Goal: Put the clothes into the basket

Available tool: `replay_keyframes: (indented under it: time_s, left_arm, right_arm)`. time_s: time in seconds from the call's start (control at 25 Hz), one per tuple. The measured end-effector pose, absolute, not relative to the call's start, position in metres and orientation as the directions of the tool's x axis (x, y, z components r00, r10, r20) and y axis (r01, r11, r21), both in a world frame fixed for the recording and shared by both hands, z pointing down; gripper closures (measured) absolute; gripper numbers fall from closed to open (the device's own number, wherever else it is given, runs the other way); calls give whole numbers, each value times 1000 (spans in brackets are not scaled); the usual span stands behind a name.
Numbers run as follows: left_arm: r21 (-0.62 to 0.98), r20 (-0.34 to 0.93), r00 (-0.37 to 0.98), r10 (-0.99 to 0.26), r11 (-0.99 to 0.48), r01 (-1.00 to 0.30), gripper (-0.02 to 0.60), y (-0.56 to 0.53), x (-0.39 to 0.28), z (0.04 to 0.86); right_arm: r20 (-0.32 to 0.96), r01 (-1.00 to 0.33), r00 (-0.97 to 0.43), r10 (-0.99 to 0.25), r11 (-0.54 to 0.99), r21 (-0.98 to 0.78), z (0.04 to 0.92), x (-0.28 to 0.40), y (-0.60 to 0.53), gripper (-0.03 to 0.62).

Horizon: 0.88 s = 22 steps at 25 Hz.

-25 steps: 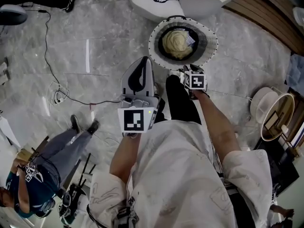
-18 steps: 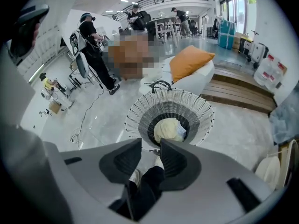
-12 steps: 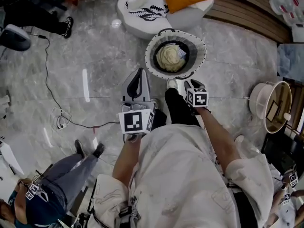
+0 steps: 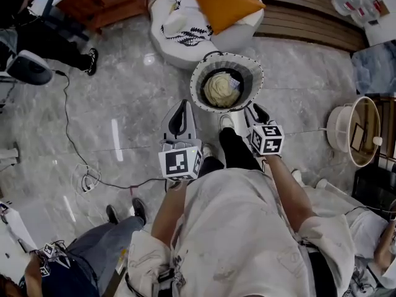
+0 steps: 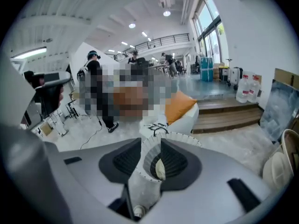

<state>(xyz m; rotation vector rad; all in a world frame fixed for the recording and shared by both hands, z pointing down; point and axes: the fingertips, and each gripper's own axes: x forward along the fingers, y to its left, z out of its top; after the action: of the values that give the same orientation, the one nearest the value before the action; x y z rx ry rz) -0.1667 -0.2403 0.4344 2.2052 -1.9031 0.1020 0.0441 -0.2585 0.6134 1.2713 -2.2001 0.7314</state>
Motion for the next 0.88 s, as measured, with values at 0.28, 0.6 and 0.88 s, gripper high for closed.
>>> replay_keyframes:
  time_s: [0.28,0.6,0.88]
  left_arm:
    - [109,144,167,-975,-152,-982,583,-226,-172,409]
    - [75,30,184,-983,-181,-981,583,-223,-176,338]
    - [30,-73,191,-979,-194,-981,583,-219,-183,275]
  right_arm:
    - [417,-892,-442,-794,438,-110,496,43,-273,474]
    - [138,-904,-416,-899,426,49,350,39,-281,465]
    - [-7,-920,-388,-922,386,67,276,36,-272,465]
